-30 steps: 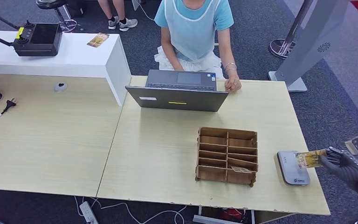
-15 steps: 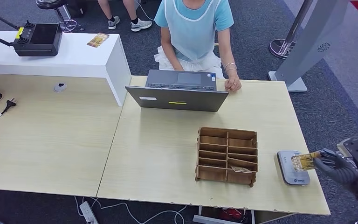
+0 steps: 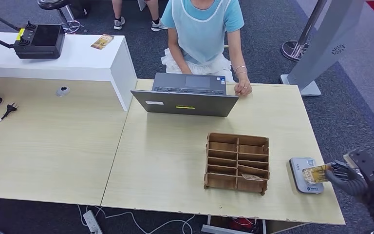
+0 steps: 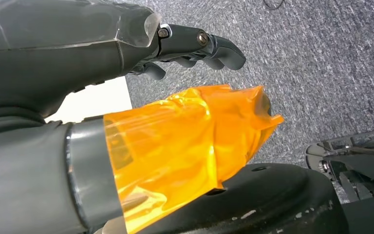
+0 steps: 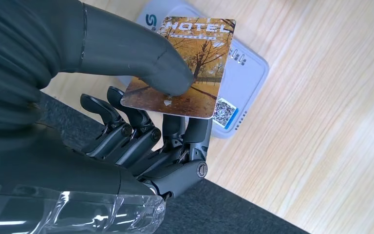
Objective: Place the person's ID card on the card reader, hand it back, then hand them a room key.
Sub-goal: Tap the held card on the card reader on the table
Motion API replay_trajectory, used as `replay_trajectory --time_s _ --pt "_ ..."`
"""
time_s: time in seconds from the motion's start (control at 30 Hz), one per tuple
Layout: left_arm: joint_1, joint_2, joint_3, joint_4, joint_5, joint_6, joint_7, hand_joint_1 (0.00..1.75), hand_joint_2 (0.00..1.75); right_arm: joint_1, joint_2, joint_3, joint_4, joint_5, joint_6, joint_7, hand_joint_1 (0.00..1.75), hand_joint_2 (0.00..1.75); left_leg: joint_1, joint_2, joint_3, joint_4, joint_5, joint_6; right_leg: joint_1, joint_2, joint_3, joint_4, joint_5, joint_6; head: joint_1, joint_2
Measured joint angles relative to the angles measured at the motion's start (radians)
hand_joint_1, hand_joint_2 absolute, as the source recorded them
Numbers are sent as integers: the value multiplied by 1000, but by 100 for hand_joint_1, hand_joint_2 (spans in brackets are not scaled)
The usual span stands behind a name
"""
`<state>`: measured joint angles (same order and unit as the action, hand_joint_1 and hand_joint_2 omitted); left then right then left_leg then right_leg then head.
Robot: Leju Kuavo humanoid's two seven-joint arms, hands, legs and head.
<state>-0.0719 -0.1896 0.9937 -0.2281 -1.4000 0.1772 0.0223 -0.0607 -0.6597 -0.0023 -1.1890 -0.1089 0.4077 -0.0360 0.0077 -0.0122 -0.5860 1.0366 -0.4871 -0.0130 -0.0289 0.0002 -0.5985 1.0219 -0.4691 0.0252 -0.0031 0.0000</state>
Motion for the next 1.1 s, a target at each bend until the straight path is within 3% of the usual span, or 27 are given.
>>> replay_trajectory --time_s 0.53,0.8,1.1 --pt "0 0 0 0 -2 0 0 0 0 -3 29 11 38 24 -14 -6 175 175 0 0 0 0 0 0 0 0 0 0 0 0 0 0" --pt "0 0 0 0 0 0 11 0 0 -31 55 25 62 202 -127 22 175 175 0 1 0 0 0 0 0 1 0 0 0 0 0 0" --pt "0 -1 0 0 3 0 13 0 0 -52 82 29 77 241 -145 23 175 175 0 1 1 0 0 0 0 1 0 0 0 0 0 0"
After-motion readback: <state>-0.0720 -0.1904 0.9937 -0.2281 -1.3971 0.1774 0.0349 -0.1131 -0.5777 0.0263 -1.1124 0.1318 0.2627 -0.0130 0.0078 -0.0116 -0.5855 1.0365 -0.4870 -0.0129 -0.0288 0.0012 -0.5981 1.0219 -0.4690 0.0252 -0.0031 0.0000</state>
